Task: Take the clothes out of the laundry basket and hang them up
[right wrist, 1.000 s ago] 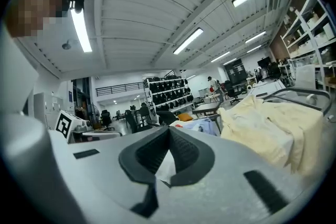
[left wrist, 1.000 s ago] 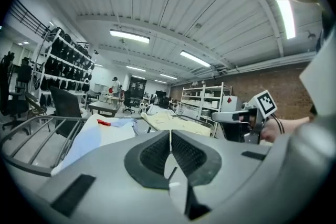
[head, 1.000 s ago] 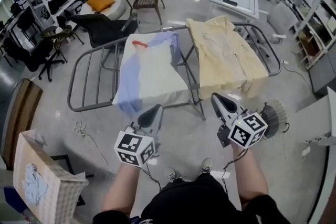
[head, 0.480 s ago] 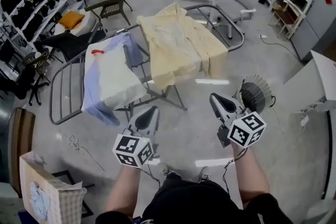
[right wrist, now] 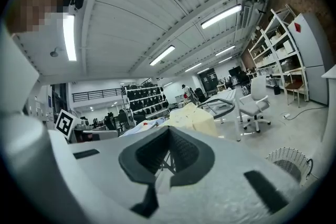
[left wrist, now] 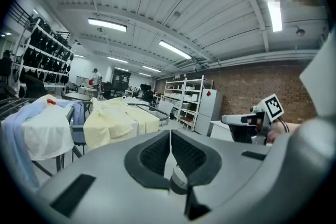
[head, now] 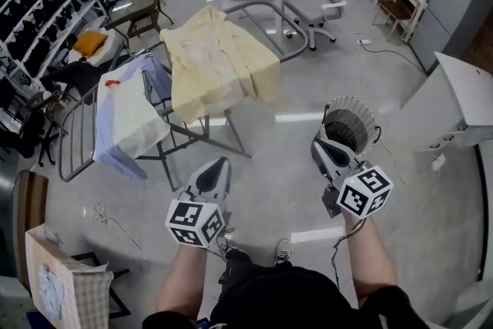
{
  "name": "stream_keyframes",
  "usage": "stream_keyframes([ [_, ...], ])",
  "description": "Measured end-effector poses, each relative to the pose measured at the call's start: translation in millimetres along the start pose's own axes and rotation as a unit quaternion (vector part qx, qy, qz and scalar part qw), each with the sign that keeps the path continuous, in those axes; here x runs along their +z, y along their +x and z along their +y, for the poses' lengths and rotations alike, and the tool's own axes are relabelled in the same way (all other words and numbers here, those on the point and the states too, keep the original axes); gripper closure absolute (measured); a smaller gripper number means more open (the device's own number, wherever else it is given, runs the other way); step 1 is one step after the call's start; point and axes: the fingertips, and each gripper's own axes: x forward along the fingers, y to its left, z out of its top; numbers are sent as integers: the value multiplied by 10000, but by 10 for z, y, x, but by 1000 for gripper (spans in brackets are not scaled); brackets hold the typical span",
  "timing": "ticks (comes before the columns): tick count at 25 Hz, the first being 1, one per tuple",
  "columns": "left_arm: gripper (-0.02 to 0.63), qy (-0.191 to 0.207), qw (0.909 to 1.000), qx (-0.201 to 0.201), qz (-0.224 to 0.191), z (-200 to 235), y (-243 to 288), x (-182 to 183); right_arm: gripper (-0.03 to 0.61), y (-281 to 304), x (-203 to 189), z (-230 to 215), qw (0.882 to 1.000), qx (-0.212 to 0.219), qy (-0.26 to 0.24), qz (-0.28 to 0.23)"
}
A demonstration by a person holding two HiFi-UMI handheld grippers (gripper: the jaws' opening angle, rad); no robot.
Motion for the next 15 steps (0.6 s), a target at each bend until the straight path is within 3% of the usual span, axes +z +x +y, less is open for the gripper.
stream_keyframes([
  [7, 601, 5, 9998, 191, 20, -399, -107, -113, 574, -341, -41, -61, 9998, 200, 21, 19],
  [15, 601, 8, 9991, 427, -57, -338, -257, -95, 574, -276, -57, 89, 9990, 449, -25, 23],
])
